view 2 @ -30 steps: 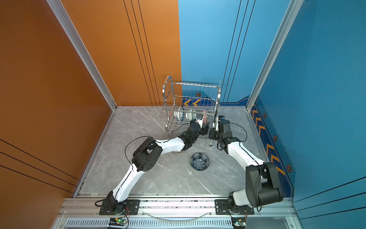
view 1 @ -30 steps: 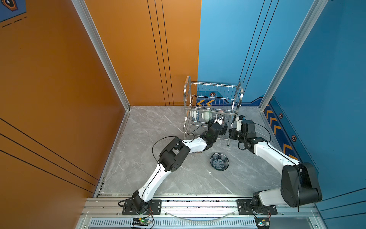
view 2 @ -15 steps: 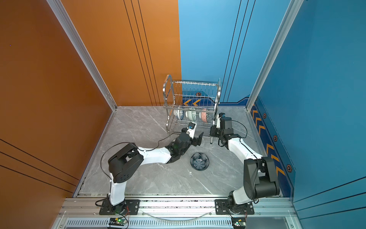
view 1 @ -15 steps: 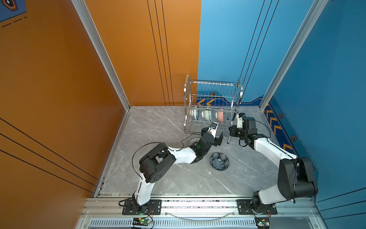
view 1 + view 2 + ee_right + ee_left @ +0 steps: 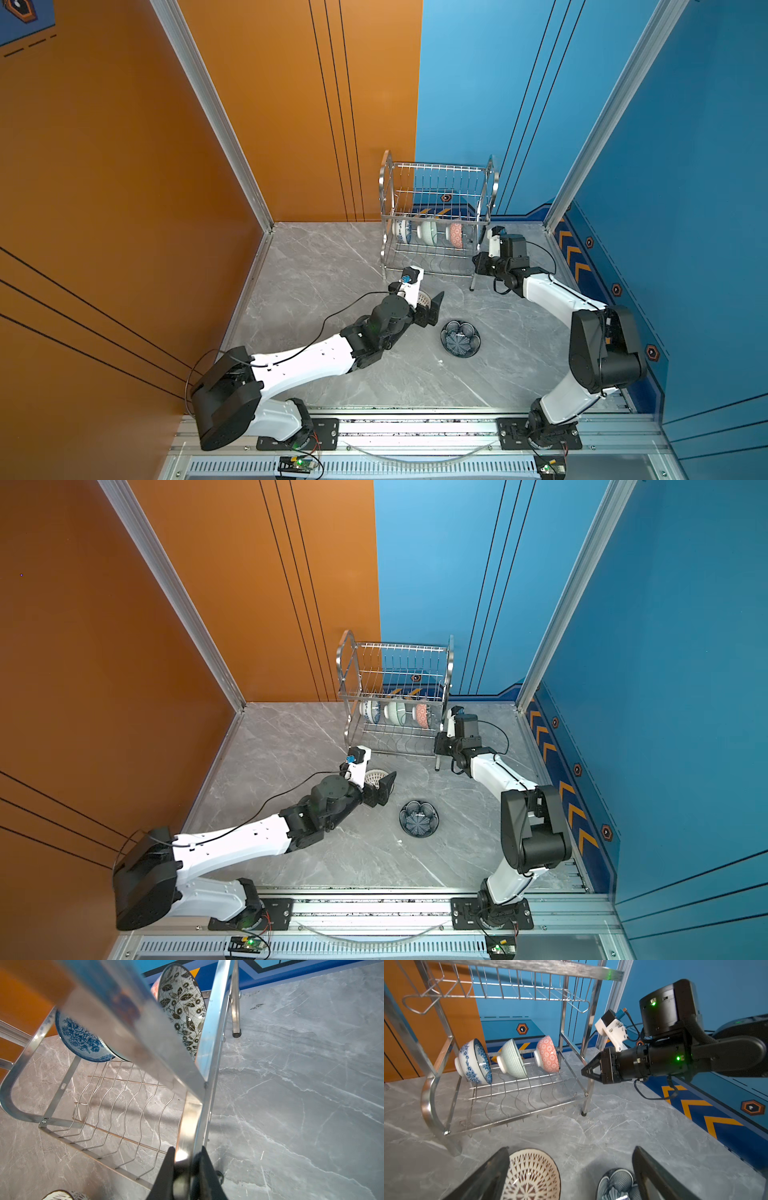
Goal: Load bowls into a dish rack
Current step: Move the dish rack to the top-center of the table, then pick up the bowl from the center of the table.
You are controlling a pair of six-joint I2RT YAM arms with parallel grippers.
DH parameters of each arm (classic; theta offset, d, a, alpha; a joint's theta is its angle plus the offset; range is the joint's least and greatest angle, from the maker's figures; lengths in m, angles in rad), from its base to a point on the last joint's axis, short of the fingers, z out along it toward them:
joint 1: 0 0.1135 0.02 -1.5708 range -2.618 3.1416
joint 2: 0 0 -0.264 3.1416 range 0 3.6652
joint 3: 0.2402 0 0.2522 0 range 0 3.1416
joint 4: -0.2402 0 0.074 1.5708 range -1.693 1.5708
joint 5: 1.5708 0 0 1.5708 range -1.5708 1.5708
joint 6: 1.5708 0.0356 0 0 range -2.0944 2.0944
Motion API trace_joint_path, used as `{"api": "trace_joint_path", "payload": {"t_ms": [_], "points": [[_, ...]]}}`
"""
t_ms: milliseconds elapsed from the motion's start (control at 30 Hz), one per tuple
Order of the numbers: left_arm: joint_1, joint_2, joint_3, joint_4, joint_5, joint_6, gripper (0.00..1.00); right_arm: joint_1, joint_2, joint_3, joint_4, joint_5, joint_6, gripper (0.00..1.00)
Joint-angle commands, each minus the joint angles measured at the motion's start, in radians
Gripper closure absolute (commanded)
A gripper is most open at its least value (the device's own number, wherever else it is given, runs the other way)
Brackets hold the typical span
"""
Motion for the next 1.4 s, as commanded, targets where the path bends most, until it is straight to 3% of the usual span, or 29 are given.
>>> {"api": "trace_joint_path", "payload": {"t_ms": [0, 167, 333, 467, 600, 800, 867, 1033, 1367], "points": [[-0.001, -0.057, -0.026, -0.178, 0.039, -0.035, 0.07, 0.011, -0.042, -0.007, -0.026, 0.007, -0.004, 0.65], [0.009, -0.167, -0.013, -0.363, -0.014, -0.051, 0.07, -0.001, -0.159, -0.094, -0.017, 0.059, -0.031, 0.40], [0.131, -0.277, -0.034, -0.508, 0.026, -0.185, 0.09, 0.002, -0.281, -0.141, -0.085, 0.066, -0.050, 0.35], [0.329, -0.237, -0.028, -0.573, 0.247, -0.336, 0.20, 0.033, -0.404, -0.194, -0.125, 0.064, -0.045, 0.33], [0.493, -0.077, -0.009, -0.506, 0.580, -0.430, 0.38, 0.149, -0.549, -0.248, -0.204, 0.096, -0.059, 0.30], [0.468, 0.095, 0.059, -0.490, 0.586, -0.422, 0.43, 0.382, -0.747, -0.389, -0.227, 0.215, -0.023, 0.13], [0.448, 0.137, 0.081, -0.481, 0.567, -0.418, 0.44, 0.444, -0.785, -0.427, -0.236, 0.272, 0.010, 0.00], [0.415, 0.214, 0.126, -0.477, 0.518, -0.427, 0.47, 0.520, -0.848, -0.488, -0.291, 0.320, 0.056, 0.00], [0.407, 0.351, 0.206, -0.479, 0.511, -0.398, 0.58, 0.658, -0.923, -0.529, -0.318, 0.407, -0.010, 0.00]]}}
